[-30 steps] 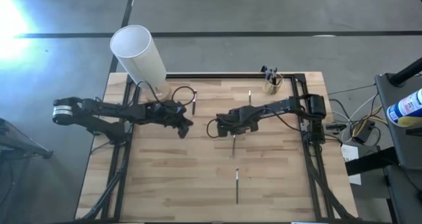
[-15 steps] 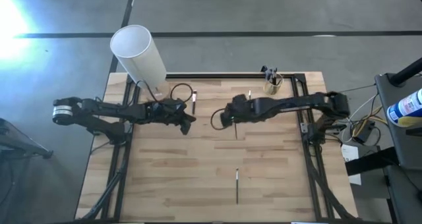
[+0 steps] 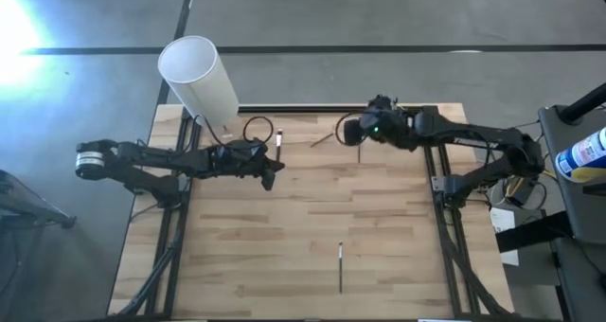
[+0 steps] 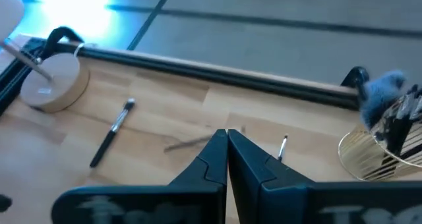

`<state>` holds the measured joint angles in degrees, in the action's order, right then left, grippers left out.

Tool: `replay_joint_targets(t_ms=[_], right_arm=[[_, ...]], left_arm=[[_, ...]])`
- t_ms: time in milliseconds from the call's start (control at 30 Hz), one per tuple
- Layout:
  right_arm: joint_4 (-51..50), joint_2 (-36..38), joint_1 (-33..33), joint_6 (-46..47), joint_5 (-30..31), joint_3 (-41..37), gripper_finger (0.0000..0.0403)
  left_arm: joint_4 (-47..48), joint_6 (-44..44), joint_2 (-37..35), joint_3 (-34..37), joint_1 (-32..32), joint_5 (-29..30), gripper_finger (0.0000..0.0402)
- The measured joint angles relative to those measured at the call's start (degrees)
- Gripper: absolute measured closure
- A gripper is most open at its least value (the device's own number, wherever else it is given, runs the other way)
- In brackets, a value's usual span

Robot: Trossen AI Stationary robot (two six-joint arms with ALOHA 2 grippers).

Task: Put items in baskets/containers
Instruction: Put the eyeshadow brush into the yellow container

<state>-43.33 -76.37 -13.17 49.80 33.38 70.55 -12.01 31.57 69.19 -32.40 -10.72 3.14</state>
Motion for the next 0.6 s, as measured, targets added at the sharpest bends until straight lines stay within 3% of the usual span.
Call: replay_joint_targets(t_ms=[133, 333, 600], right_arm=[[0.7, -2.0, -3.6, -0.3, -7.3, -0.8, 0.0395], [6.7, -11.1, -9.3, -0.3, -18.7, -0.9, 0.0388], [11.2, -25.6, -19.0, -4.1, -30.2, 5.4, 0.0315]], left_arm=[[0.2, 0.0, 0.0, 0.0, 0.0, 0.0, 0.0402], [1.9, 0.1, -0.1, 0.0, 0.0, 0.0, 0.0402], [5.7, 0.2, -2.4, 0.0, 0.0, -0.2, 0.0402]])
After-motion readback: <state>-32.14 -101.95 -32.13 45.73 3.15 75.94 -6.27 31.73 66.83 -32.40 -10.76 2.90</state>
